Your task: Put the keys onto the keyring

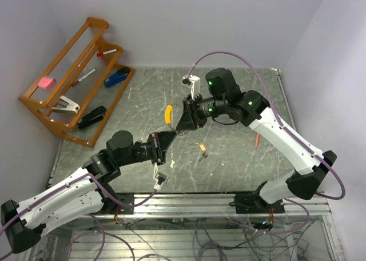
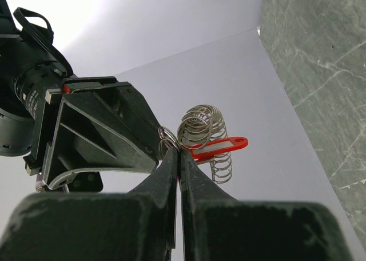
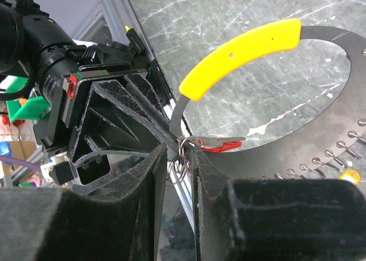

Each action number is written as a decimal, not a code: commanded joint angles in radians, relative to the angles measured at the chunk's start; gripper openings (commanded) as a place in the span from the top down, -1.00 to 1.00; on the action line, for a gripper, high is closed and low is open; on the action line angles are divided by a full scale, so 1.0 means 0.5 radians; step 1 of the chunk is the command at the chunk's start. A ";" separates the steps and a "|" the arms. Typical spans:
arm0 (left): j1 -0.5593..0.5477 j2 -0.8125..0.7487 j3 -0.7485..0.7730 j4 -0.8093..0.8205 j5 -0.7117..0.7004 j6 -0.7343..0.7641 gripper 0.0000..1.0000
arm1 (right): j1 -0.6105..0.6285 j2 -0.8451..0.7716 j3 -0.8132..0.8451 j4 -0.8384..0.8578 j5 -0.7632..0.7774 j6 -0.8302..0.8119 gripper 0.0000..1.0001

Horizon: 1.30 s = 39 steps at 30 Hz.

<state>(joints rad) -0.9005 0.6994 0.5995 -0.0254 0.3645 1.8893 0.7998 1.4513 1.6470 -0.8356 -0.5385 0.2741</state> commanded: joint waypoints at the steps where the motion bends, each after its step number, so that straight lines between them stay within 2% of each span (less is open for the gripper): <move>1: -0.008 -0.016 0.063 0.139 -0.058 0.044 0.86 | -0.002 -0.063 -0.036 0.073 -0.057 0.024 0.54; 14: -0.008 0.054 0.047 0.278 -0.118 0.036 0.86 | -0.002 -0.099 -0.060 0.088 -0.094 0.052 0.58; 22: -0.007 0.103 0.064 0.352 -0.206 0.037 0.86 | 0.001 -0.123 -0.126 0.161 -0.038 0.011 0.97; 30: -0.008 0.125 0.072 0.367 -0.220 -0.010 0.86 | -0.002 -0.203 -0.185 0.311 0.053 -0.013 1.00; 33: -0.007 0.130 0.099 0.337 -0.212 -0.058 0.78 | -0.003 -0.258 -0.252 0.429 0.106 -0.023 1.00; 39: -0.009 0.066 0.160 0.108 -0.172 -0.146 0.54 | -0.026 -0.271 -0.237 0.445 0.109 -0.143 1.00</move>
<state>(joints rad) -0.9005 0.7609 0.6254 0.0818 0.2901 1.8645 0.7876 1.3392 1.5185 -0.6514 -0.4797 0.2539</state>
